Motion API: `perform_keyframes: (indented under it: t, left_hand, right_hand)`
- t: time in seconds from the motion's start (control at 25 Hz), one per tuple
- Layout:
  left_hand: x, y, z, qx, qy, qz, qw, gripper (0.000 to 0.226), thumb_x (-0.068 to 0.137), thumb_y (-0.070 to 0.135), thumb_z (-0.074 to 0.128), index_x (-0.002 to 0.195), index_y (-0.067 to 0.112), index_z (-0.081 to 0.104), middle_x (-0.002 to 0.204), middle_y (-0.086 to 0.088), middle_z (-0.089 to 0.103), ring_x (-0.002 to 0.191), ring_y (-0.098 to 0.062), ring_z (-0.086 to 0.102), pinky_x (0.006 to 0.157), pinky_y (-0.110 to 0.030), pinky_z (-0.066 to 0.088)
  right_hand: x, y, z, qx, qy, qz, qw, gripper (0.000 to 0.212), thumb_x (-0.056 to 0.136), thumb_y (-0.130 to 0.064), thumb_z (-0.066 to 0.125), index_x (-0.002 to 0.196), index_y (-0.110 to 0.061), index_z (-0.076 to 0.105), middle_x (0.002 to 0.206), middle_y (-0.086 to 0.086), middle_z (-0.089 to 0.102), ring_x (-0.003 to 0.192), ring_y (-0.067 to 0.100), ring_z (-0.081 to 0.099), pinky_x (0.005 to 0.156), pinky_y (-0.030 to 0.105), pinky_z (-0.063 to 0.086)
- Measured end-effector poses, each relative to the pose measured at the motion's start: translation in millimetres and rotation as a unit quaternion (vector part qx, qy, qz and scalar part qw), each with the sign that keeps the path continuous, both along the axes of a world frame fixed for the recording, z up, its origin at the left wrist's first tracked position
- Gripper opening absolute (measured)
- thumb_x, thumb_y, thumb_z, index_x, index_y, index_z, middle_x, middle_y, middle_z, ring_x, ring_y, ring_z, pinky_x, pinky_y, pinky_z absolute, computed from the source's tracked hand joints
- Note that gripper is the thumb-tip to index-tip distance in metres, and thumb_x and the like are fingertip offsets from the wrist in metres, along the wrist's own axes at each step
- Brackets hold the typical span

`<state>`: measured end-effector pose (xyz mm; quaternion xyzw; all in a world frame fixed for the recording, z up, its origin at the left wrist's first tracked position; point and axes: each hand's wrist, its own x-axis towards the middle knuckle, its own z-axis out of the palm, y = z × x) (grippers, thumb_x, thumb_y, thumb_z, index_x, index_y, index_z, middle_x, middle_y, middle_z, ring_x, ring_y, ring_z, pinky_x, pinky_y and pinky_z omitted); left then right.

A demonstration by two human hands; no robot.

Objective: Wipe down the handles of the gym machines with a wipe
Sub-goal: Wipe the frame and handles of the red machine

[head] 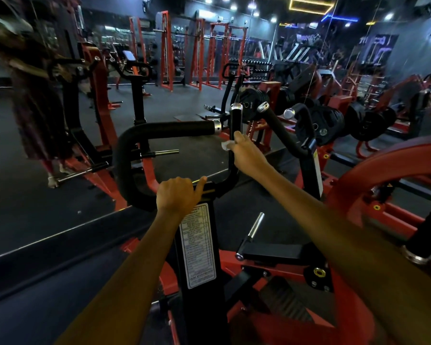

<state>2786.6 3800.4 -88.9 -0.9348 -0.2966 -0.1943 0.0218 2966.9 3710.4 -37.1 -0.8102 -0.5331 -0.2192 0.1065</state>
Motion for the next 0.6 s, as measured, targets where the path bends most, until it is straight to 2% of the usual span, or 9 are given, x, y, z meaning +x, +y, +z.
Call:
perform_keyframes:
  t: [0.12,0.24,0.36,0.48,0.6]
  left_hand:
    - [0,2,-3,-0.013,-0.01,-0.003,1.0,0.067,0.101,0.048,0.017,0.063,0.011,0.057,0.05,0.001,0.043,0.049,-0.015,0.046,0.055,-0.028,0.036]
    - [0,3,-5,-0.016,-0.015,-0.01,1.0,0.063,0.102,0.045,0.019,0.065,0.011,0.057,0.051,0.001,0.043,0.052,-0.016,0.048,0.058,-0.029,0.036]
    - [0,1,-4,-0.019,-0.022,-0.01,1.0,0.062,0.102,0.045,0.02,0.063,0.011,0.055,0.051,0.001,0.042,0.054,-0.018,0.048,0.06,-0.03,0.036]
    - [0,2,-5,-0.012,-0.022,-0.009,1.0,0.059,0.102,0.044,0.022,0.06,0.013,0.049,0.051,0.002,0.04,0.053,-0.017,0.047,0.058,-0.029,0.035]
    - [2,0,-7,-0.015,-0.032,0.005,0.999,0.058,0.102,0.041,0.023,0.055,0.015,0.044,0.05,0.002,0.041,0.046,-0.014,0.041,0.052,-0.028,0.031]
  right_hand:
    - [-17,-10,-23,0.003,0.02,0.003,1.0,0.039,0.087,0.006,0.051,0.125,-0.005,0.056,0.12,0.014,0.044,0.112,0.03,0.046,0.092,0.039,0.047]
    - [-34,-21,-45,0.004,0.053,-0.018,0.998,0.034,0.089,-0.004,0.054,0.123,-0.006,0.057,0.122,0.011,0.042,0.115,0.027,0.044,0.094,0.034,0.046]
    - [-60,-20,-57,0.058,0.125,-0.047,0.989,0.032,0.09,-0.006,0.053,0.122,-0.005,0.055,0.124,0.012,0.043,0.113,0.025,0.047,0.095,0.031,0.044]
    - [-84,-15,-61,0.102,0.209,-0.022,0.972,0.026,0.091,-0.002,0.051,0.116,0.001,0.058,0.112,0.012,0.049,0.098,0.024,0.055,0.083,0.022,0.043]
    - [-70,-30,-37,0.109,0.332,0.03,0.936,0.02,0.089,-0.005,0.057,0.105,0.004,0.067,0.083,0.006,0.059,0.074,0.016,0.059,0.069,0.02,0.045]
